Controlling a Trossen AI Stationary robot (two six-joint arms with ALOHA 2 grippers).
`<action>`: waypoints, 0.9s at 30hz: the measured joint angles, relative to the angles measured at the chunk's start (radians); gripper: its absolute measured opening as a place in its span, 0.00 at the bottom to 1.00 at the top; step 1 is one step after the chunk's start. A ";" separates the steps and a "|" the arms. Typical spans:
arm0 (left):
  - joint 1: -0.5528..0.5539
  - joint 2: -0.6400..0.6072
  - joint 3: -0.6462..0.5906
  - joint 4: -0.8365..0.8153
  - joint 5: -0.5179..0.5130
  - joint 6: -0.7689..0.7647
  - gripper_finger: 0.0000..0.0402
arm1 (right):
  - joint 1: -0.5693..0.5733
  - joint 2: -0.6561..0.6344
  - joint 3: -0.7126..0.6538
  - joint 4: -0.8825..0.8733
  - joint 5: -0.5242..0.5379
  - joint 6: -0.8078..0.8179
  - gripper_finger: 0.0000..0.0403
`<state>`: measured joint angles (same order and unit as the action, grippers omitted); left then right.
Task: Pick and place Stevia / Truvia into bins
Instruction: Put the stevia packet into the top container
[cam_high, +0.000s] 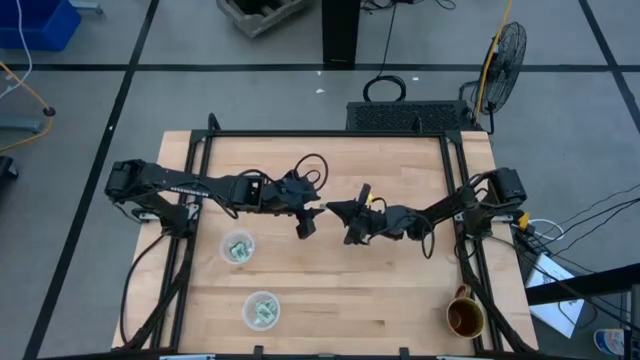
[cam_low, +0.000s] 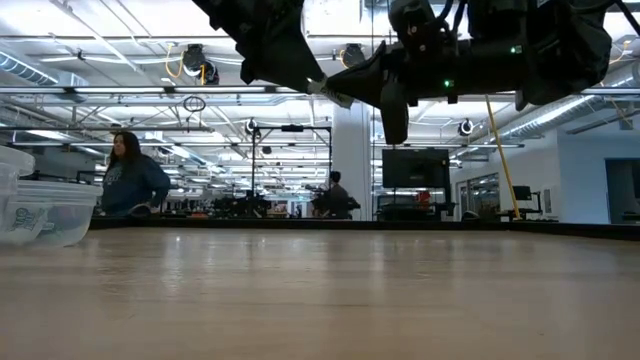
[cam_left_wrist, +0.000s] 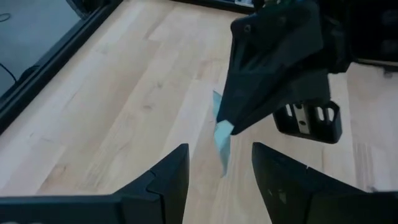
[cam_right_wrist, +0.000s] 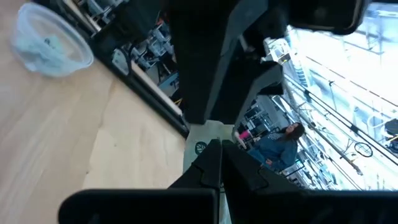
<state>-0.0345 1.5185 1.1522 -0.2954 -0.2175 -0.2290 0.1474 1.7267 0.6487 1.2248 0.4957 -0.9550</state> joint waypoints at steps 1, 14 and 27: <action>0.000 0.000 0.000 0.000 0.000 0.003 0.45 | 0.000 -0.001 0.000 0.006 -0.001 0.000 0.00; -0.002 0.000 0.000 0.000 0.000 0.040 0.45 | 0.001 -0.001 0.000 0.073 -0.082 0.058 0.00; -0.002 0.000 0.000 -0.001 0.015 0.044 0.11 | 0.000 -0.001 0.000 0.049 -0.078 0.066 0.00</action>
<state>-0.0364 1.5185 1.1522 -0.2959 -0.2027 -0.1848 0.1478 1.7260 0.6491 1.2739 0.4179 -0.8893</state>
